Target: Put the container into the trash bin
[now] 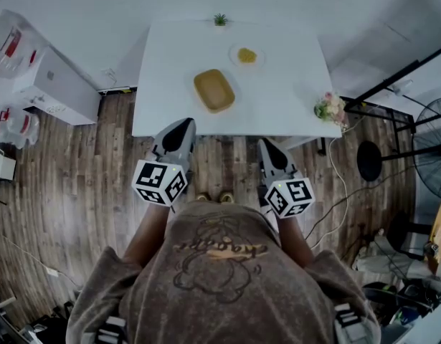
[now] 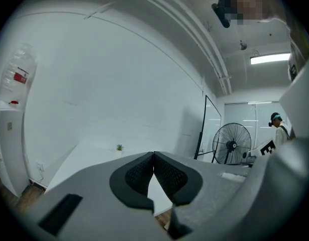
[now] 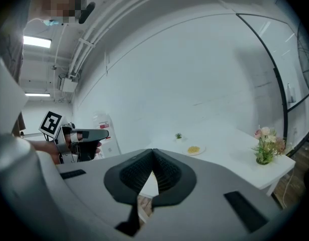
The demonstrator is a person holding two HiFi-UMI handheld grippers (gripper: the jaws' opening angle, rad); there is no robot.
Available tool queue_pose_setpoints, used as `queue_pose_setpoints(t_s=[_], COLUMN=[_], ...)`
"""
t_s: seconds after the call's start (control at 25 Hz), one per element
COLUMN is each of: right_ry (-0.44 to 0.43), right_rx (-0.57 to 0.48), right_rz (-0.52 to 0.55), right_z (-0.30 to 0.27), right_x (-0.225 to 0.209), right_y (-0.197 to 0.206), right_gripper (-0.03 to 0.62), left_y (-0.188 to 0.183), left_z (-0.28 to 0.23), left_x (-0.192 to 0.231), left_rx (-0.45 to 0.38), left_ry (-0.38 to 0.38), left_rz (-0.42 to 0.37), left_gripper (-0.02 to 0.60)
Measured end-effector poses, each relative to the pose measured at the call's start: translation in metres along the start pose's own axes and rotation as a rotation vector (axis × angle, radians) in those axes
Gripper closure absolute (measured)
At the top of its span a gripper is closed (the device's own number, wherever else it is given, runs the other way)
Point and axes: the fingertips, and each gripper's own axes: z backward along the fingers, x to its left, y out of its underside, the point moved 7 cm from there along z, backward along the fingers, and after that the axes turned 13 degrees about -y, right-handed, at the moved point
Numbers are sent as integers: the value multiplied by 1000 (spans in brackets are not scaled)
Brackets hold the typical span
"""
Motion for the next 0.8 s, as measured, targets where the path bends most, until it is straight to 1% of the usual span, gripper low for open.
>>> queue_pose_setpoints(t_s=[0.32,0.56,0.8], right_ry=[2,1,7], right_rx=[-8,-10,-10], right_rz=[-3,-9,-12], right_z=[7,10,15], right_x=[1,0,-2], right_y=[1,3,4], right_gripper=[592,592,592], left_y=[4,8,12], left_z=[4,1,-4], left_x=[-7,-5,-2], left_rx=[10,33,51], left_ry=[15,10,-1], left_rz=[-14,24,48], left_gripper=[577,572,486])
